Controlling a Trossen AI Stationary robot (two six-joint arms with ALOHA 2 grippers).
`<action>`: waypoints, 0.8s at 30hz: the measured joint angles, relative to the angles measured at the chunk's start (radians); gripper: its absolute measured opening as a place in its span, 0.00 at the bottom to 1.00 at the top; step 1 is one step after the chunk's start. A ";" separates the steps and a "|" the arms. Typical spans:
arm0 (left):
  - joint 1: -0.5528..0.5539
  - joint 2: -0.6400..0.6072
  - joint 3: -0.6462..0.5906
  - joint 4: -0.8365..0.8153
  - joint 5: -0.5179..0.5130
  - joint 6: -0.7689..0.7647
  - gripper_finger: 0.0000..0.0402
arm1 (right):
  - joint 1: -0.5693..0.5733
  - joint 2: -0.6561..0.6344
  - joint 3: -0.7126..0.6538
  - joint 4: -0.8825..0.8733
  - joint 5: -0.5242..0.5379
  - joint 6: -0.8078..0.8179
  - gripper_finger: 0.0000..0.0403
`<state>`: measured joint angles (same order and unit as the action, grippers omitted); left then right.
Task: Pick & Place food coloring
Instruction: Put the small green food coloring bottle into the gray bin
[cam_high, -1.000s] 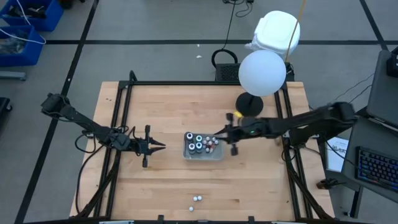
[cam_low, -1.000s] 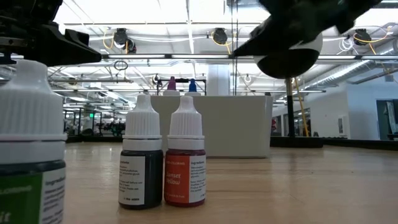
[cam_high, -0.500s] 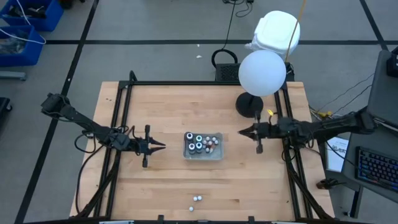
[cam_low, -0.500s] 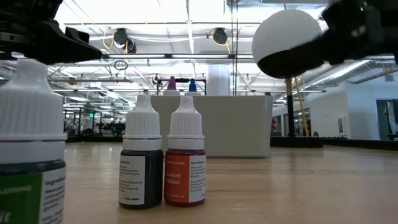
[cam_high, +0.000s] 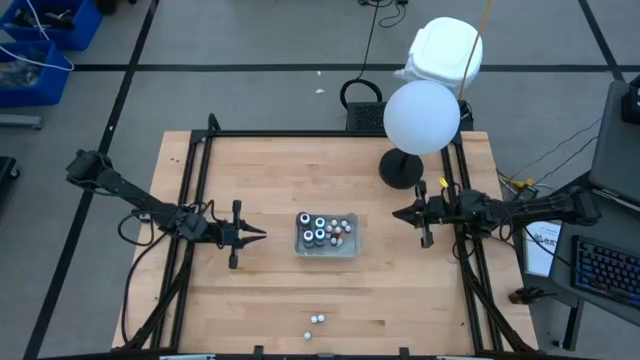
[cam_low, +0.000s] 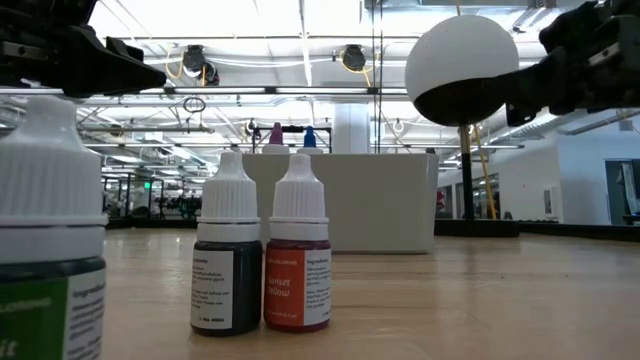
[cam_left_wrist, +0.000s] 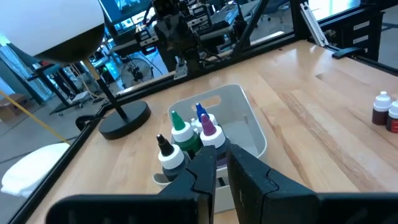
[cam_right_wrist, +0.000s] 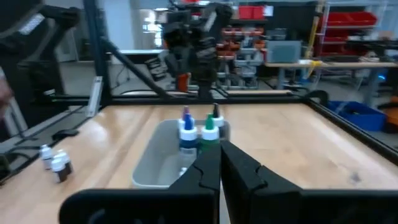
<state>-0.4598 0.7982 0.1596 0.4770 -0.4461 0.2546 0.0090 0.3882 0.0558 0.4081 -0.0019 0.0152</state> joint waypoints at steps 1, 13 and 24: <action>0.000 0.000 0.000 0.000 0.000 -0.001 0.12 | 0.000 0.000 -0.001 0.002 -0.006 -0.007 0.00; -0.010 0.008 0.060 -0.044 0.010 -0.134 0.06 | 0.000 0.000 -0.003 0.029 -0.004 -0.081 0.00; -0.160 0.560 0.770 -0.694 -0.076 -0.297 0.02 | 0.000 0.000 -0.004 0.029 -0.002 -0.059 0.00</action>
<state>-0.6203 1.3582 0.9296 -0.2167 -0.5225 -0.0429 0.0086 0.3884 0.0521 0.4374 -0.0036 -0.0439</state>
